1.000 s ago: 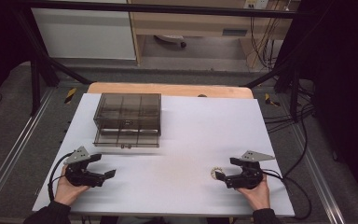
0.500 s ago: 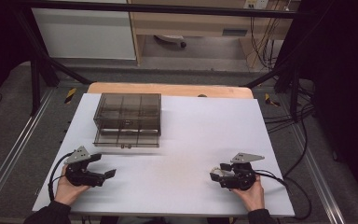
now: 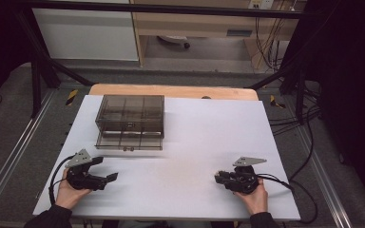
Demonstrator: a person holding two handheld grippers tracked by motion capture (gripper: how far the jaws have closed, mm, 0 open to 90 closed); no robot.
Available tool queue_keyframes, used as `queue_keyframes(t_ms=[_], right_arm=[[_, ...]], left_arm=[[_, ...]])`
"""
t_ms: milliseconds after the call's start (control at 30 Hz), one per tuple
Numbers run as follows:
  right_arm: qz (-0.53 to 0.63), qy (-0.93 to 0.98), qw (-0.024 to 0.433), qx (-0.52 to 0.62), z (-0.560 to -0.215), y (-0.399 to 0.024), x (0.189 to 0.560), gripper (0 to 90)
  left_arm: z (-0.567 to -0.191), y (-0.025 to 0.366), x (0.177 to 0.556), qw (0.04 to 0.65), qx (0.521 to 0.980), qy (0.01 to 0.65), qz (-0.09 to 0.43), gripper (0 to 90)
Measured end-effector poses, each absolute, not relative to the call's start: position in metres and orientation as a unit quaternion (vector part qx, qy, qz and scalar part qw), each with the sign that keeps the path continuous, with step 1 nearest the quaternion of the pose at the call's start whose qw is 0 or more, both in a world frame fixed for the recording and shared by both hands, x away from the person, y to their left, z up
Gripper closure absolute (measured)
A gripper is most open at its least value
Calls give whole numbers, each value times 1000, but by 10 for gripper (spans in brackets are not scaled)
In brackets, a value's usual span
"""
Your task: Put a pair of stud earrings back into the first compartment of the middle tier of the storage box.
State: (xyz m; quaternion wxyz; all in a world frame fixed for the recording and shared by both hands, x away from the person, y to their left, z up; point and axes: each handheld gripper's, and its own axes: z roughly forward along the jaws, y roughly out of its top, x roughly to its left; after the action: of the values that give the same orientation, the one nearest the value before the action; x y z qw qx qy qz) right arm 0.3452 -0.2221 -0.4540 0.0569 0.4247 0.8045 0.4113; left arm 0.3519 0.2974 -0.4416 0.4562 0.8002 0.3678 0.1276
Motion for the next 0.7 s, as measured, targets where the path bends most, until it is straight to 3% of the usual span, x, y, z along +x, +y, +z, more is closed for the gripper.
queue_keyframes(t_ms=[400,700], right_arm=[[403,809,53,425,-456,-221,346,818],[401,809,45,428,-454,-222,347,848]], left_arm=[[-441,298,352,457,799,369,129,52],[-441,298,352,457,799,368,130,52]])
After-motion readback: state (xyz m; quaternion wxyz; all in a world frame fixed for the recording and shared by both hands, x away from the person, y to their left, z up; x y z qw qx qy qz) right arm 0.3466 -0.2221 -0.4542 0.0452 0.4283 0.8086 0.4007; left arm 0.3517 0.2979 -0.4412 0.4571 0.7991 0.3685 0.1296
